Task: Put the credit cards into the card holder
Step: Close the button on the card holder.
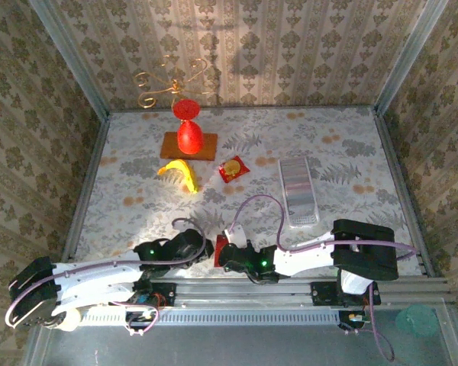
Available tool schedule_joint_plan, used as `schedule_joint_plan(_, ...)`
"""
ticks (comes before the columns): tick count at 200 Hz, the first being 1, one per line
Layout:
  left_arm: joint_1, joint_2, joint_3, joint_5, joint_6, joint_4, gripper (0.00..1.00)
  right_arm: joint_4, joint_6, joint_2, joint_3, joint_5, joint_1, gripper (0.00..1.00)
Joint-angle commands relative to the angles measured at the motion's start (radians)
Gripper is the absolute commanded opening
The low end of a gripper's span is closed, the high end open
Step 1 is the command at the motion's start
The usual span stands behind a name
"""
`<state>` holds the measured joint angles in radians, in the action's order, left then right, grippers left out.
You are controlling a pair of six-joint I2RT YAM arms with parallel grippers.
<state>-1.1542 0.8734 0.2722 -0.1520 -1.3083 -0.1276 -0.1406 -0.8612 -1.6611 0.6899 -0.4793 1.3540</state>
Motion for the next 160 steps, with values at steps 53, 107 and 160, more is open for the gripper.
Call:
schedule_joint_plan(53,0.033,0.042,0.096,0.013,0.084,-0.080,0.08,0.265,0.025,-0.012,-0.077,0.208,0.011,0.00)
schedule_joint_plan(107,0.086,-0.127,0.147,-0.125,0.183,-0.334,0.15,0.251,0.025,0.139,-0.054,0.199,-0.085,0.12)
schedule_joint_plan(160,0.169,-0.158,0.206,-0.139,0.276,-0.412,0.38,0.296,-0.024,0.210,0.011,0.172,-0.197,0.42)
